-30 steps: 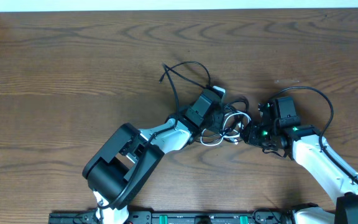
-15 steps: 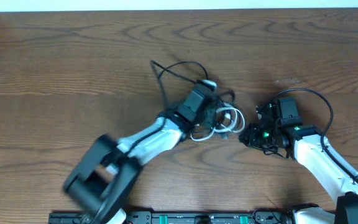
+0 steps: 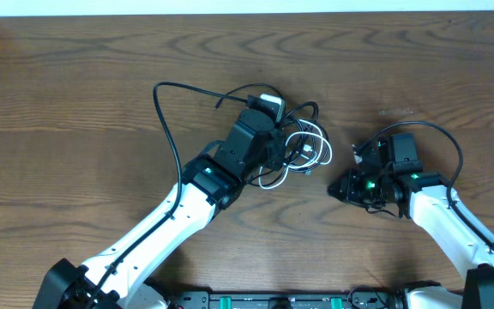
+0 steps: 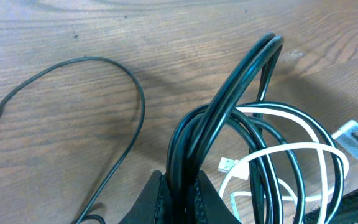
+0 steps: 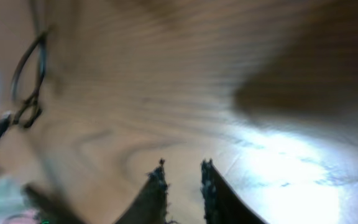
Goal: Untangle cables
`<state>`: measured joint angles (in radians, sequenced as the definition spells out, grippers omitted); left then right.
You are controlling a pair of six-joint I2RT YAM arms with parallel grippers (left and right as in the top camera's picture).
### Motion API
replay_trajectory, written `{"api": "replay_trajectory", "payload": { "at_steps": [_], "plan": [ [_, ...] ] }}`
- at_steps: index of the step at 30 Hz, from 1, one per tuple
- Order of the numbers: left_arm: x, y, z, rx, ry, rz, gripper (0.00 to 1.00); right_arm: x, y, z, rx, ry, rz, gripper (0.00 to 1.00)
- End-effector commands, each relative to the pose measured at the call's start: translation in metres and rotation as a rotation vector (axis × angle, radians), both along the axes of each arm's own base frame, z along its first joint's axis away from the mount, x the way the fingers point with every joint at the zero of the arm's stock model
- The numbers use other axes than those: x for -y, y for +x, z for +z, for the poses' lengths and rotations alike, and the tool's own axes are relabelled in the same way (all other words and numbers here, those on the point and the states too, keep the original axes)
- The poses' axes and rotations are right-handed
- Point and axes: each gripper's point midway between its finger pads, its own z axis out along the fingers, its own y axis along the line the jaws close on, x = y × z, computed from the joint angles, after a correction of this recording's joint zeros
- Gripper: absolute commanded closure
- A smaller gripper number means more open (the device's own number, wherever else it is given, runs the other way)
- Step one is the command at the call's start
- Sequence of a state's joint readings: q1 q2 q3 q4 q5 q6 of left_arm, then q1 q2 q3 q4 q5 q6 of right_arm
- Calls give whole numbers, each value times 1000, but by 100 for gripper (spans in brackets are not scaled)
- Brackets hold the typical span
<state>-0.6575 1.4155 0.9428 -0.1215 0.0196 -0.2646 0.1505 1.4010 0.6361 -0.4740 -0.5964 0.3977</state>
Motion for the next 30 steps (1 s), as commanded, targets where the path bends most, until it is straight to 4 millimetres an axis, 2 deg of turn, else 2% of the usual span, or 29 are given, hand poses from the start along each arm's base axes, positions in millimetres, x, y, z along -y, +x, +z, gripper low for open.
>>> {"api": "replay_trajectory", "payload": {
  "at_steps": [1,9,14,18,21,25,27,30],
  "plan": [
    [-1,2,8,21,-1,6,92,-28,-10,39,87,207,133,75],
    [-2,-1,5,1,0,6,93,-36,-16,105,277,309,155,61],
    [-2,0,5,-54,-81,85,92,-37,-14,125,291,344,87,65],
    [-2,0,5,-122,-179,182,92,-49,-14,122,239,347,64,71],
    [-3,0,6,-136,-203,214,92,-61,-13,109,212,292,53,76],
    [-3,1,5,-135,-202,217,93,-80,-11,102,235,253,70,76],
    [-3,1,5,-135,-202,216,92,-79,-3,87,211,166,-27,73],
    [-3,0,5,-136,-203,215,92,-83,2,76,214,121,-55,73]
  ]
}}
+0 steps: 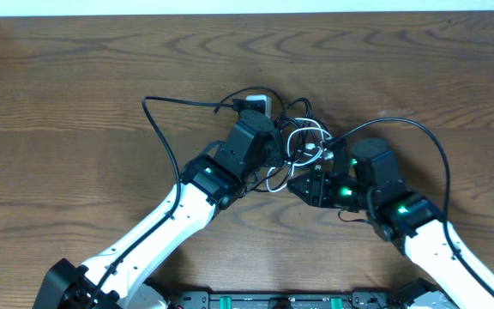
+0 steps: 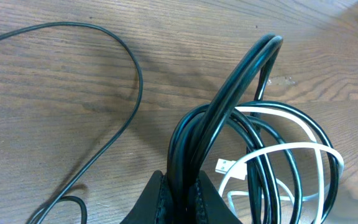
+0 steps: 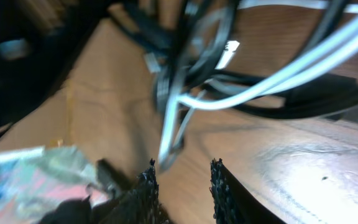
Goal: Untangle cables
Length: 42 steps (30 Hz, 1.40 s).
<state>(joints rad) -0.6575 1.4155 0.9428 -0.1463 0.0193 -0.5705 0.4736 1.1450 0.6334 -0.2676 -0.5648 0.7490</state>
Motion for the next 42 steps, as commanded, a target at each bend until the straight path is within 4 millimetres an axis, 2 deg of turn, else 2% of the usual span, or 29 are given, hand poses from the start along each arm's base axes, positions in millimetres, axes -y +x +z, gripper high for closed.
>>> {"api": "replay_trajectory", "payload": {
  "at_steps": [1,3,7,9,14,17,19,20,24,34,39,40,42],
  "plan": [
    [0,3,10,18,-23,20,92,2,17,-15,-3,-70,-119,73],
    [1,2,10,15,-26,15,92,-4,20,-16,-3,-54,-118,74],
    [1,2,9,11,-22,14,92,-13,24,-11,10,-8,-97,87],
    [0,0,7,4,-16,14,93,-13,25,-10,16,-7,-100,99],
    [-4,0,5,4,10,14,92,-11,26,-11,43,-30,-87,99],
    [-12,5,4,46,78,19,92,-4,20,-19,33,-76,-73,99],
    [-21,10,4,77,133,40,92,9,15,-28,9,-140,-93,99],
    [-28,14,5,102,171,65,92,26,11,-38,-16,-214,-127,99],
    [-42,21,8,142,237,124,92,69,-1,-54,-61,-405,-219,99],
    [-43,21,8,157,270,96,92,171,-11,-58,-64,-792,-511,99],
    [-43,21,8,157,270,96,92,201,-11,-59,-112,-826,-623,99],
    [-43,21,8,157,270,96,92,209,-9,-59,-132,-809,-663,96],
    [-42,21,8,156,269,96,92,202,-5,-60,-155,-730,-653,89]
  ]
}}
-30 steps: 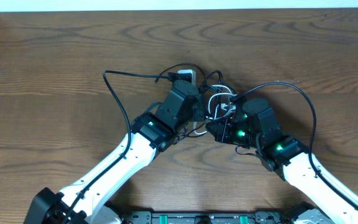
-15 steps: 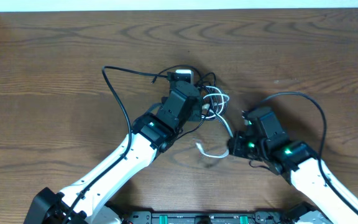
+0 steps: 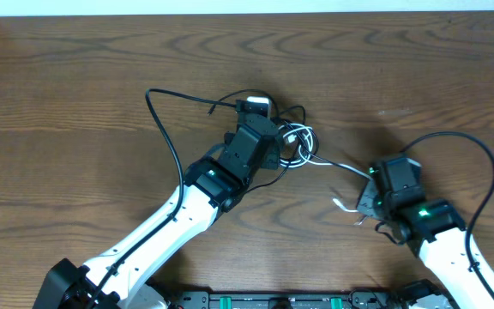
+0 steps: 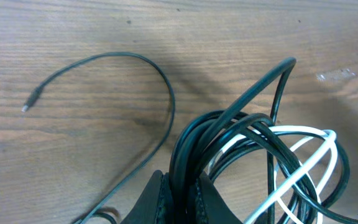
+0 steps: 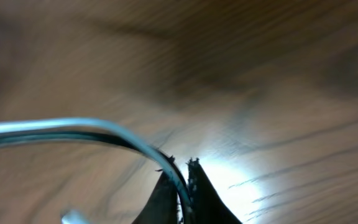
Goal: Untangle cables
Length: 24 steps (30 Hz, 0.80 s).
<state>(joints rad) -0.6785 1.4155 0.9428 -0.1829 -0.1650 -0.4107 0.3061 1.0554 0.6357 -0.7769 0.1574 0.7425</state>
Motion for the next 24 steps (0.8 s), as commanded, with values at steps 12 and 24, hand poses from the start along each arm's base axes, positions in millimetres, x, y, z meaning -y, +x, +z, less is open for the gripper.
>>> {"api": "replay_trajectory", "payload": {
  "at_steps": [12,24],
  "plan": [
    [14,-5,7,-29,-76,-88,92,-116,17,62,244,560,668,42],
    [59,-30,22,-78,-249,-337,92,-89,50,53,268,461,397,45]
  ]
}}
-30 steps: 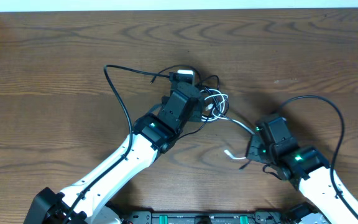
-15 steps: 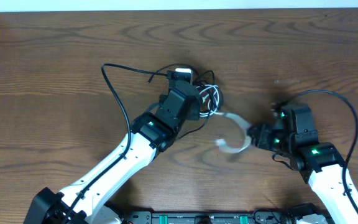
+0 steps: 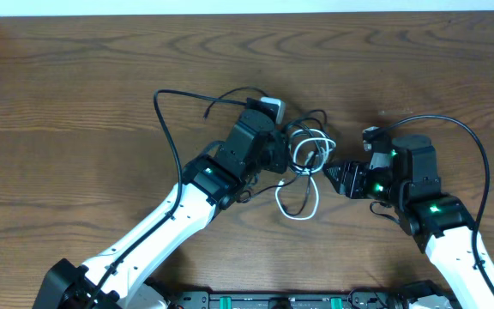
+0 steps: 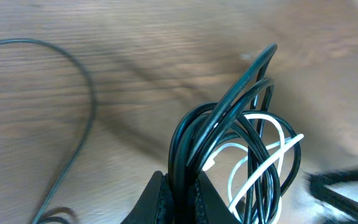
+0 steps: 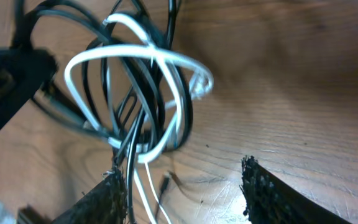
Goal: Untangle cables
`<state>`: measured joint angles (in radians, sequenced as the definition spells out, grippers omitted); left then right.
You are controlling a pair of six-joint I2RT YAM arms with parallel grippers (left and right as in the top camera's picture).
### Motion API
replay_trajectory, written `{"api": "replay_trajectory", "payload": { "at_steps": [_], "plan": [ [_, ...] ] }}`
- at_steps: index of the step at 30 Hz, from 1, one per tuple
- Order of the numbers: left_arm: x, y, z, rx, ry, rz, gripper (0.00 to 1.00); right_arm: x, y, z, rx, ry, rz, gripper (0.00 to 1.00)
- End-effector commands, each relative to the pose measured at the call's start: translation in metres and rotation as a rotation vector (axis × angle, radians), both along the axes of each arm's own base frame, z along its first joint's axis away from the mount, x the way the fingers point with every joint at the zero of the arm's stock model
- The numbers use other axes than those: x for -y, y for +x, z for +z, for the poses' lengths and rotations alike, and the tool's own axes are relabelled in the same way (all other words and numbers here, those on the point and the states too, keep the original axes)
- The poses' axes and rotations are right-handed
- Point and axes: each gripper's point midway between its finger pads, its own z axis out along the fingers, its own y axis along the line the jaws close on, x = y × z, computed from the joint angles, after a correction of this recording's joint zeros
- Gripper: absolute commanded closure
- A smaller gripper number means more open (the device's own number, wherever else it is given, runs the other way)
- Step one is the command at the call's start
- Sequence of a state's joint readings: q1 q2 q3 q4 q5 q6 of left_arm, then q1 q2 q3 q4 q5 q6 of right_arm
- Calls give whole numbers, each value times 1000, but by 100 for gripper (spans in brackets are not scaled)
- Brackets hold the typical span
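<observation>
A tangle of black cable [image 3: 292, 137] and white cable [image 3: 309, 153] lies mid-table. My left gripper [image 3: 274, 153] is shut on the black coils [image 4: 194, 140], which rise between its fingers [image 4: 160, 193]. White loops [image 4: 263, 155] thread through them. A thin black tail [image 3: 165, 129] curves off to the left, and a white plug [image 3: 270, 106] lies behind the tangle. A white strand [image 3: 301, 206] trails towards the front. My right gripper [image 3: 337, 178] is wide open just right of the tangle [image 5: 135, 68]. A black and a white strand pass beside its left finger [image 5: 114, 196].
The wooden table [image 3: 75, 77] runs to a white strip along its far edge. The right arm's own black cable [image 3: 474, 150] arcs over its wrist. The left arm [image 3: 170, 215] reaches in diagonally from the front.
My right gripper was shut on a white strand drawn out to the lower right. Now it is open and back beside the tangle, and the strand lies slack in front. The left gripper still holds the black coils.
My left gripper held the black coils throughout. My right gripper first sat apart at the right, then was open against the tangle. Then it was shut on a white strand pulled out to the lower right. Now it is open by the tangle again.
</observation>
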<state>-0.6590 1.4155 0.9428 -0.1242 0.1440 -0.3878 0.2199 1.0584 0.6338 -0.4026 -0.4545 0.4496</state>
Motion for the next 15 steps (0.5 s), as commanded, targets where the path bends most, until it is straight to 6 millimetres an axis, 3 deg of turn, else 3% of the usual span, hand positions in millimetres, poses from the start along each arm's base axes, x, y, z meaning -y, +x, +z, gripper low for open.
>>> {"api": "replay_trajectory", "payload": {
  "at_steps": [1,6,11,15],
  "plan": [
    [19,-13,15,-10,-81,-117,92,6,5,-6,-60,24,-99,46],
    [28,-19,20,-19,-124,-170,92,13,11,-22,-139,20,-197,52],
    [51,-34,44,0,-251,-315,92,38,19,-54,-204,-103,-332,62],
    [53,-34,62,48,-294,-339,92,67,8,-78,-280,-249,-444,60]
  ]
}}
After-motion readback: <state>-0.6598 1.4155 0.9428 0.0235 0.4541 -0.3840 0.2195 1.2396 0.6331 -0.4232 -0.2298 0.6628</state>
